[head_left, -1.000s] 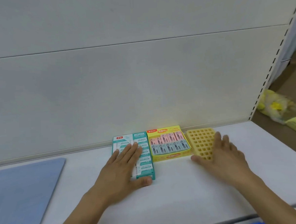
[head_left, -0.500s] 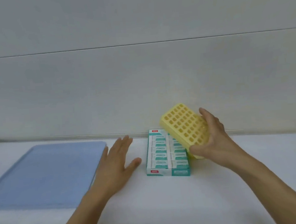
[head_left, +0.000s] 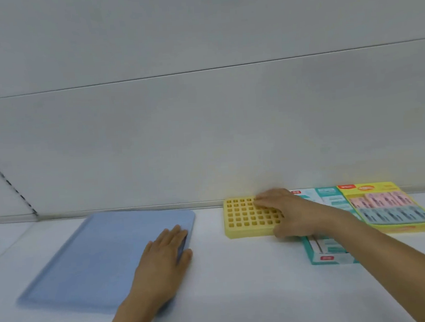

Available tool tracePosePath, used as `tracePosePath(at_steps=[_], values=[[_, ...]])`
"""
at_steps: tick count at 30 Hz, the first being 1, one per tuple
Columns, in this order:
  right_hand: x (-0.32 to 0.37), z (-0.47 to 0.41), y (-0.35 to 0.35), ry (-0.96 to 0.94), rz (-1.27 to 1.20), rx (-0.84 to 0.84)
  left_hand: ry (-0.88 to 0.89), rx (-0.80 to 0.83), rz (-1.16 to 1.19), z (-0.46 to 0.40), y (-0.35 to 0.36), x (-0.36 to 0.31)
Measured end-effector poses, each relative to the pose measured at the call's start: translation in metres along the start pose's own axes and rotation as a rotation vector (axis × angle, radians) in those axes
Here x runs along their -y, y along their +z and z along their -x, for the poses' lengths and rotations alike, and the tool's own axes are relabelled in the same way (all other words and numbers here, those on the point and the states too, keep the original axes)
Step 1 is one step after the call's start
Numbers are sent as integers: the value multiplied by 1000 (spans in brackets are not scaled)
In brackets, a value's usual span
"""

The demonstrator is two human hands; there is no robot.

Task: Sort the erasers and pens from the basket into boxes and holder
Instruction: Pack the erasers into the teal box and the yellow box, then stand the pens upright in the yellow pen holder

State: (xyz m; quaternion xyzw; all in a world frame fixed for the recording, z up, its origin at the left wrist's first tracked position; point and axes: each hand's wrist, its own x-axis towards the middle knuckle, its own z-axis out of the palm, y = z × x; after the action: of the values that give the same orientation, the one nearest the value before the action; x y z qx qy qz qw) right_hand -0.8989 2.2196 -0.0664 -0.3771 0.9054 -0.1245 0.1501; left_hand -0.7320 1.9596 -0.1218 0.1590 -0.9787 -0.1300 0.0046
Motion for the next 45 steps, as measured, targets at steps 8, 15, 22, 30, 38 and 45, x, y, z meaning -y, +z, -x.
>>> tracePosePath(at_steps=[8, 15, 22, 30, 38, 45], values=[[18, 0, 27, 96, 43, -134, 24, -29, -48, -13, 1, 16], [37, 11, 38, 120, 133, -164, 8, 7, -73, -11, 0, 7], [101, 43, 66, -24, 21, -286, 26, -123, 26, 29, -1, 1], [184, 57, 108, -239, -409, -482, -138, -473, 510, 155, -16, 28], [339, 43, 179, -616, -462, -480, -413, -715, 607, 271, -31, 146], [513, 34, 264, -684, -506, -306, -573, -727, 564, 383, -61, 290]])
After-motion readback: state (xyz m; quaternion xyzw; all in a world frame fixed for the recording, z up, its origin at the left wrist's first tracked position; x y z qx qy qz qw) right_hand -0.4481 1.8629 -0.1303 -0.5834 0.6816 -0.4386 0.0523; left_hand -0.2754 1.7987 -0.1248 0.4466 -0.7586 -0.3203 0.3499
